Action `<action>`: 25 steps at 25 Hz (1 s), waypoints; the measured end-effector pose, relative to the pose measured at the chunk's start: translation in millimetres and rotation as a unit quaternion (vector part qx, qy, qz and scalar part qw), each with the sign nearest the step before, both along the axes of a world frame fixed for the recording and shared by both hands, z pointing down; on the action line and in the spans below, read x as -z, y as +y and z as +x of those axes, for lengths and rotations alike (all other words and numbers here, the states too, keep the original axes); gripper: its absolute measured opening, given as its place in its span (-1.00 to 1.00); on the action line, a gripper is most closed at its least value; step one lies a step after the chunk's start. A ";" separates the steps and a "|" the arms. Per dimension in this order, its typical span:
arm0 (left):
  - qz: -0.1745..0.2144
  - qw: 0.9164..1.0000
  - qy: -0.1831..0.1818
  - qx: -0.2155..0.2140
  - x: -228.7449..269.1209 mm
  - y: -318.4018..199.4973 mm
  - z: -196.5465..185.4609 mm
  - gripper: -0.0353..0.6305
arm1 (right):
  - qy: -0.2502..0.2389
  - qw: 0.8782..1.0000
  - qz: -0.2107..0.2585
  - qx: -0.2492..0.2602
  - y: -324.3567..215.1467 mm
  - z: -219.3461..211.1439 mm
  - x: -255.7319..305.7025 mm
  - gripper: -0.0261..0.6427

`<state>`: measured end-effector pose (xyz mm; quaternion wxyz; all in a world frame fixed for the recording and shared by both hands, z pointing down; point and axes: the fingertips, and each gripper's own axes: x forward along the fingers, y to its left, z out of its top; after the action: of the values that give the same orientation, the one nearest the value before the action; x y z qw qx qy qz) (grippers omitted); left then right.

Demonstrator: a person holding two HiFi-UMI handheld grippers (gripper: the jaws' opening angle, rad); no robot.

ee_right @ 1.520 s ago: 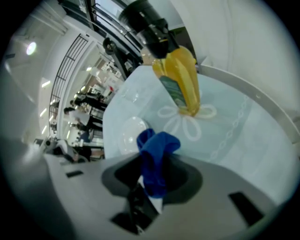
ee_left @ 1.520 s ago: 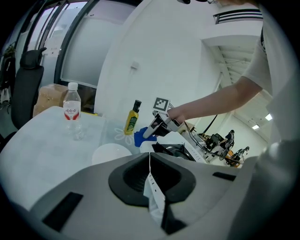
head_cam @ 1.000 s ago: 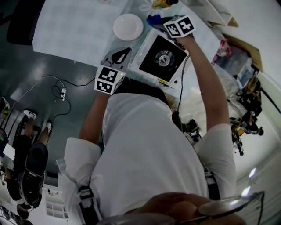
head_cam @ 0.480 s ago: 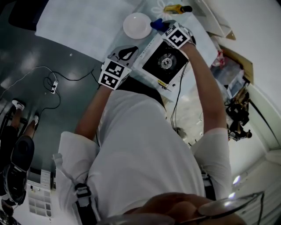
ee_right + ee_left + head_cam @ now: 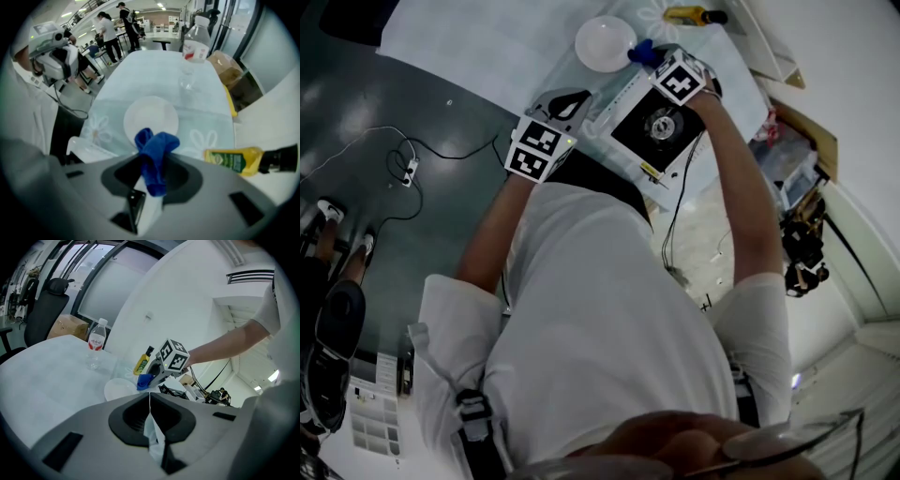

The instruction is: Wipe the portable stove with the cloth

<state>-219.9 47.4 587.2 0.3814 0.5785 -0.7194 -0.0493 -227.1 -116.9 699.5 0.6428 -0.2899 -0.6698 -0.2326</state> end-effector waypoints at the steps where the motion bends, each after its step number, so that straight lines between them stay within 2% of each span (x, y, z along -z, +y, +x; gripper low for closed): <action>1: 0.000 1.000 0.000 0.001 0.1 1.9 -0.2 -0.79 | 0.002 1.000 0.000 0.008 3.9 2.5 0.4 -0.51; 11: 0.000 1.000 -0.003 0.003 2.7 21.3 9.5 -0.79 | 0.017 0.999 -0.017 0.047 50.8 33.5 2.7 -0.51; 25: -0.006 1.000 -0.006 0.018 -3.5 47.8 18.1 -0.79 | 0.037 0.997 -0.048 0.055 99.2 65.5 -5.4 -0.51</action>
<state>-201.8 95.2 590.8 0.3800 0.5632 -0.7322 -0.0485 -161.6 -17.7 704.9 0.6386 -0.3654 -0.6391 -0.2240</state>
